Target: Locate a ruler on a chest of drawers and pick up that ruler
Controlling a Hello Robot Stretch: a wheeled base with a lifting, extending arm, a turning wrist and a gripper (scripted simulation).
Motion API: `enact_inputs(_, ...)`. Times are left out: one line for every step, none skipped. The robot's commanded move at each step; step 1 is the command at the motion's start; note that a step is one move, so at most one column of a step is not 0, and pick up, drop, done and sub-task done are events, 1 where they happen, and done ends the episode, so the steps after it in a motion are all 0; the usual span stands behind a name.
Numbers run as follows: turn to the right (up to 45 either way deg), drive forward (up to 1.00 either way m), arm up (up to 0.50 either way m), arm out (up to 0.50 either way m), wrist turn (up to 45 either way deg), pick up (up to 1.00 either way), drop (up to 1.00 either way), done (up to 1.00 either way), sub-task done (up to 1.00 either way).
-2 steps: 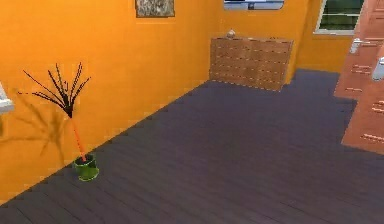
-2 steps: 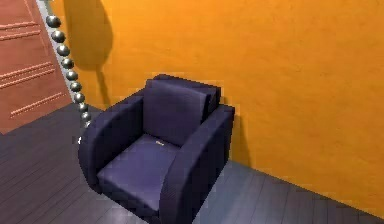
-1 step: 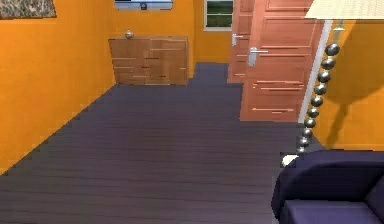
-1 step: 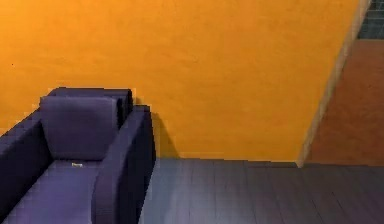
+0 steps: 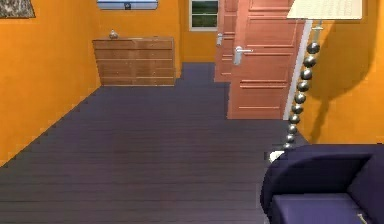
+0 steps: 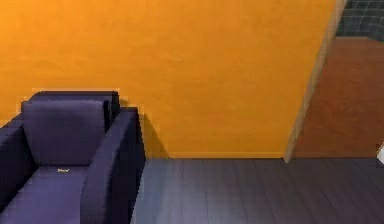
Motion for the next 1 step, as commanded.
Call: enact_inputs(0.0, 1.00, 0.00, 0.00, 0.0, 0.00, 0.00, 0.00, 0.00)
